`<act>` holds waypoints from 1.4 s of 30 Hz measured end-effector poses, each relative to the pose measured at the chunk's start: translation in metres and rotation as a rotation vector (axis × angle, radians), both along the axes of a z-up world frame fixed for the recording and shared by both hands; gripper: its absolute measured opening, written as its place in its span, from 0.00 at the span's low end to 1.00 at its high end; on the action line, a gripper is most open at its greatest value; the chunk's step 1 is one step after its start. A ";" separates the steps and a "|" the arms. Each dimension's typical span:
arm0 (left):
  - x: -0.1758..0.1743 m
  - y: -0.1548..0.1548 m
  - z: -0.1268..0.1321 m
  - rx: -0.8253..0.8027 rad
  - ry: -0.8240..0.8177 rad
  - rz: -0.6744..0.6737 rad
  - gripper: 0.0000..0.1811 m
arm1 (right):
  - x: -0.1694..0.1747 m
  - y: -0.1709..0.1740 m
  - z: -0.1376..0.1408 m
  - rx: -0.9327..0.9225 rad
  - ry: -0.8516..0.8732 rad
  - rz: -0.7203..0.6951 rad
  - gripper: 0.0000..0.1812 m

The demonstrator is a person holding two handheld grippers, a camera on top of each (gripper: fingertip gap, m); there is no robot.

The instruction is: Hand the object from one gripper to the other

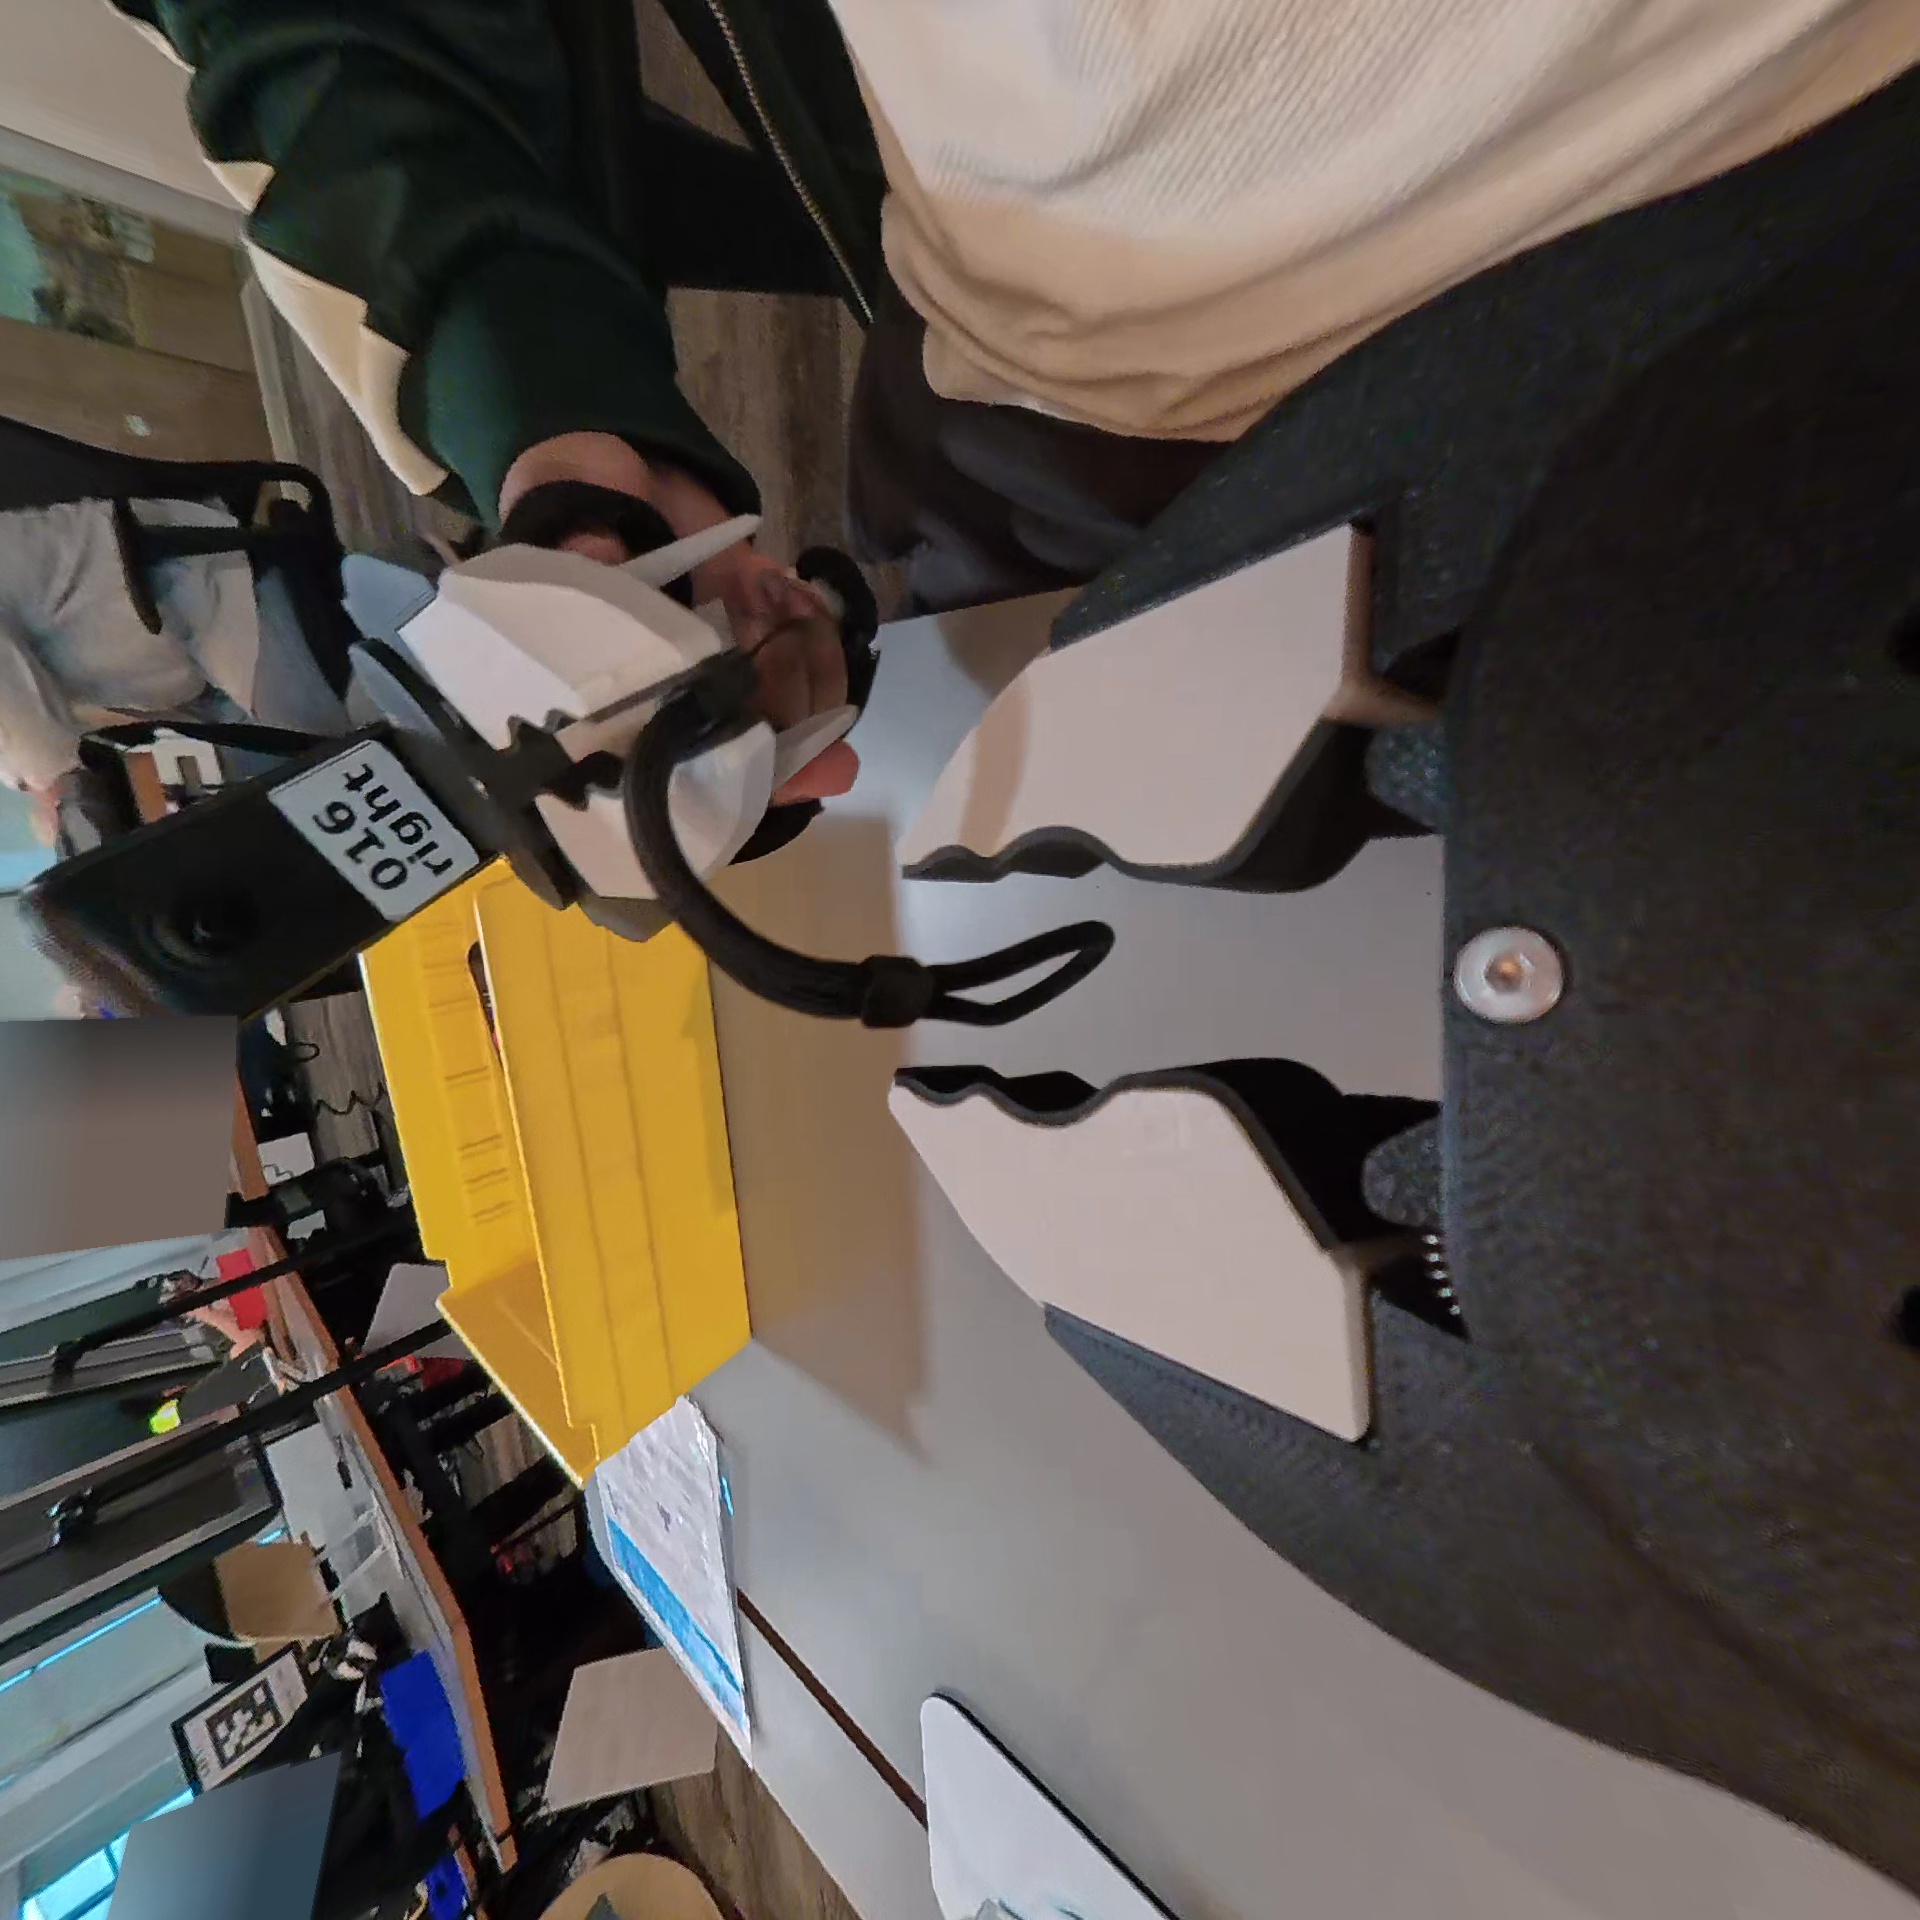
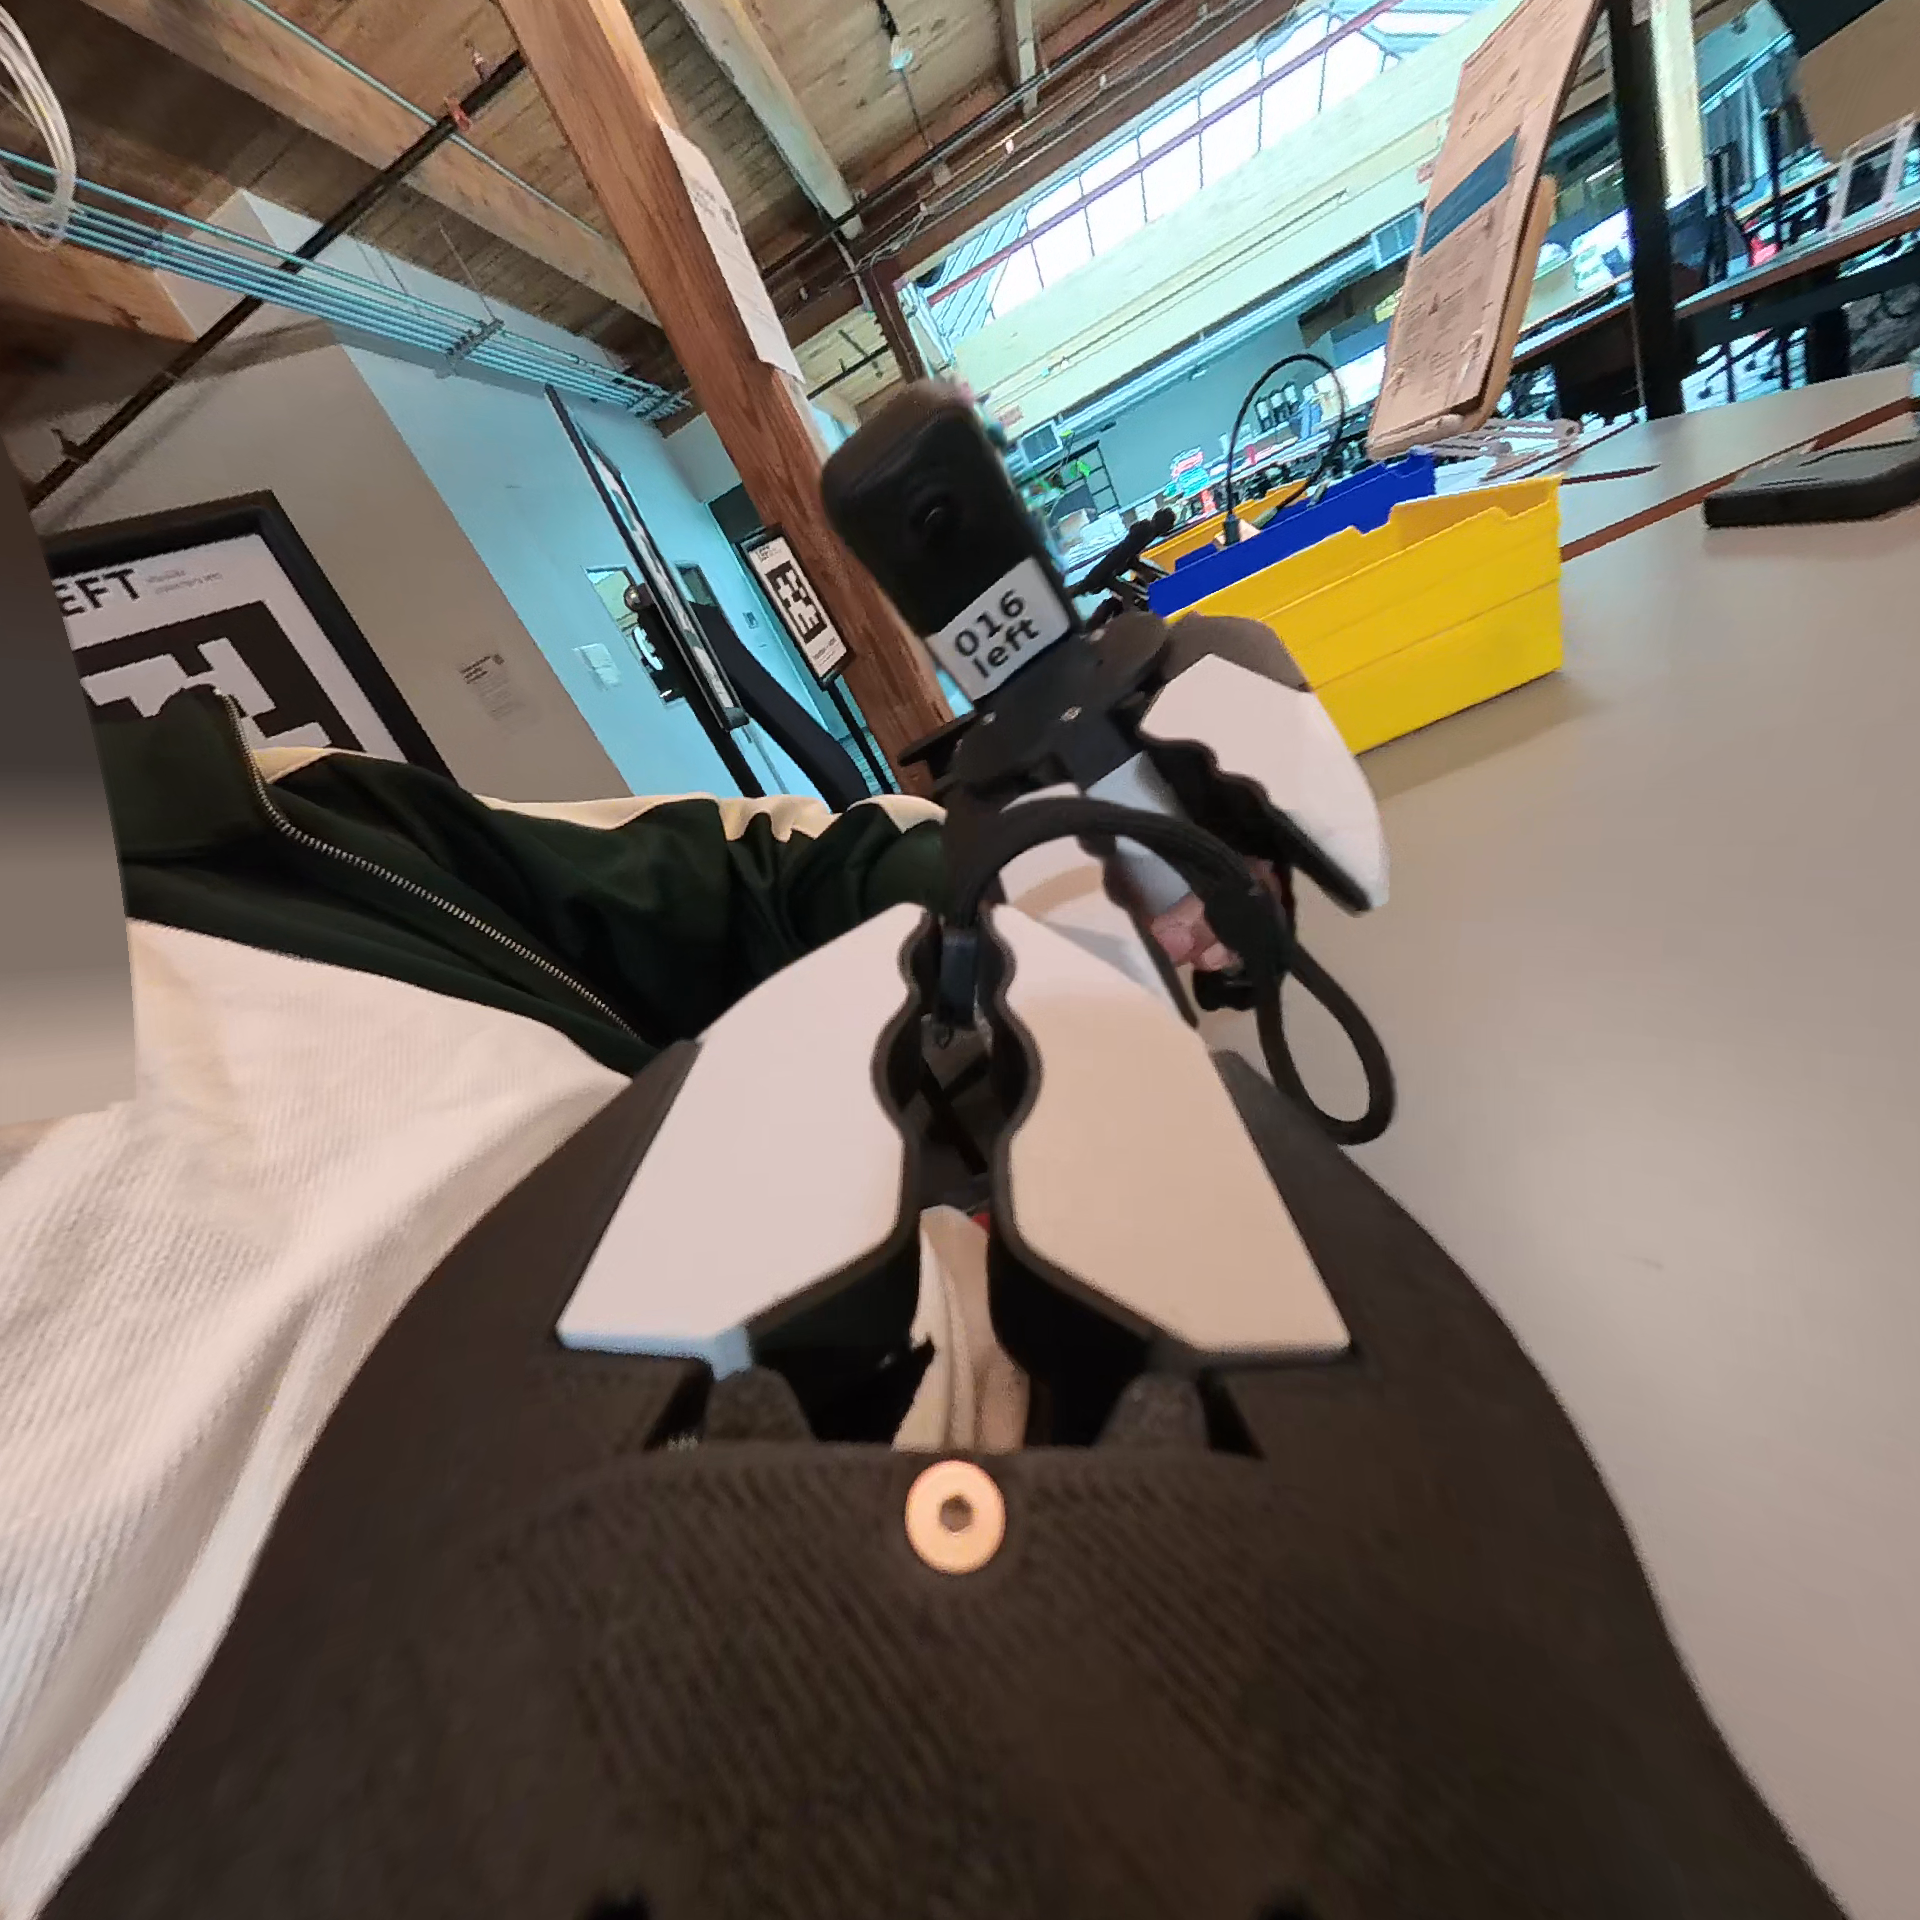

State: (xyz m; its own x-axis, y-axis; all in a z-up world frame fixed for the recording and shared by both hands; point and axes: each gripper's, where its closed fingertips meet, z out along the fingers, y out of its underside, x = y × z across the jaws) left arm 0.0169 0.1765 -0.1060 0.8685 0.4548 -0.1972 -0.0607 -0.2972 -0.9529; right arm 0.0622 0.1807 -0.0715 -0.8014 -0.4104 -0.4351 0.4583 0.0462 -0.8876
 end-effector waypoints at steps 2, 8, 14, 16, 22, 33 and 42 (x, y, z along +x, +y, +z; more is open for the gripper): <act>0.002 0.000 0.003 0.036 -0.025 -0.027 0.19 | 0.005 -0.001 0.000 0.004 0.010 0.021 0.04; 0.021 0.003 0.013 0.165 -0.123 -0.212 0.19 | 0.014 0.003 0.002 -0.004 0.019 0.074 0.04; 0.025 0.003 0.011 0.159 -0.136 -0.254 0.11 | 0.019 0.004 0.004 -0.007 0.012 0.107 0.04; 0.026 0.003 0.009 0.142 -0.136 -0.261 0.06 | 0.020 0.004 0.004 -0.007 0.015 0.111 0.04; 0.026 0.003 0.009 0.153 -0.162 -0.259 0.06 | -0.001 -0.003 0.011 -0.064 0.034 -0.056 0.35; 0.019 -0.010 0.034 0.364 -0.232 -0.249 0.06 | -0.050 -0.002 -0.004 -0.003 0.100 -0.353 0.49; 0.018 -0.011 0.045 0.422 -0.230 -0.218 0.06 | -0.022 -0.018 -0.035 0.176 0.472 -0.312 0.30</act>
State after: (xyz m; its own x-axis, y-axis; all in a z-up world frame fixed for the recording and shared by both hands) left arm 0.0348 0.1654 -0.0610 0.9512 0.2570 0.1708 0.1464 0.1111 -0.9830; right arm 0.0404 0.1626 -0.1068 -0.9961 -0.0781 -0.0422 0.0312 0.1378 -0.9900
